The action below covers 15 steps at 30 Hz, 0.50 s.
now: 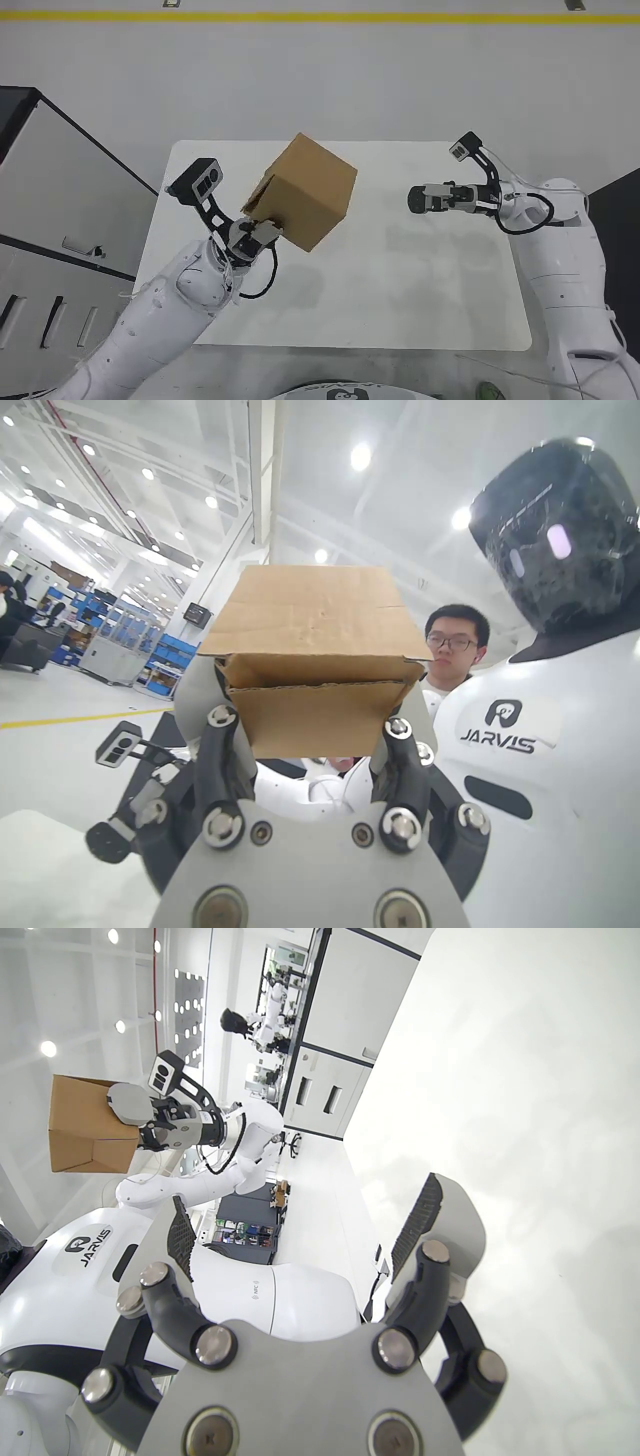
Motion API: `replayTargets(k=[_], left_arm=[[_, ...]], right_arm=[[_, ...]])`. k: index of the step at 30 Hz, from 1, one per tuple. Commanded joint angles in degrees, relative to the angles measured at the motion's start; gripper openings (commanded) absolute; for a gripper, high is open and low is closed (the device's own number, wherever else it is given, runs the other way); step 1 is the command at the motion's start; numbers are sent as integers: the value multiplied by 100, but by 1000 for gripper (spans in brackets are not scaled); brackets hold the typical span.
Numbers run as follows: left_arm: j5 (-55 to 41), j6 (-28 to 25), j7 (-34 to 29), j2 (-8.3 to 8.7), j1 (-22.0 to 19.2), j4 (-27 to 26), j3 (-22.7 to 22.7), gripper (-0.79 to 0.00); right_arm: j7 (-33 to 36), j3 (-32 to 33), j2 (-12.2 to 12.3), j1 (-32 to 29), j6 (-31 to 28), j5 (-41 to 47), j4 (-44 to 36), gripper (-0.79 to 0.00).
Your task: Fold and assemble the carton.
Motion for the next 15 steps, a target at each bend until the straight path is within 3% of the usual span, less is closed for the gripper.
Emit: replayTargets(k=[1,6,11,15], left_arm=[[-743,180,-377,17,-27,-10,115,-785],[-2302,895,-1082,64,-33,-188,108,-785],[-3074,1030,-1647,85,19,-322,-70,-785],[-2976,896,-1786,88,-33,-326,-174,-785]], right_arm=[[0,0,0,0,0,0,0,0],[0,0,0,0,0,0,0,0],[0,0,0,0,0,0,0,0],[0,0,0,0,0,0,0,0]])
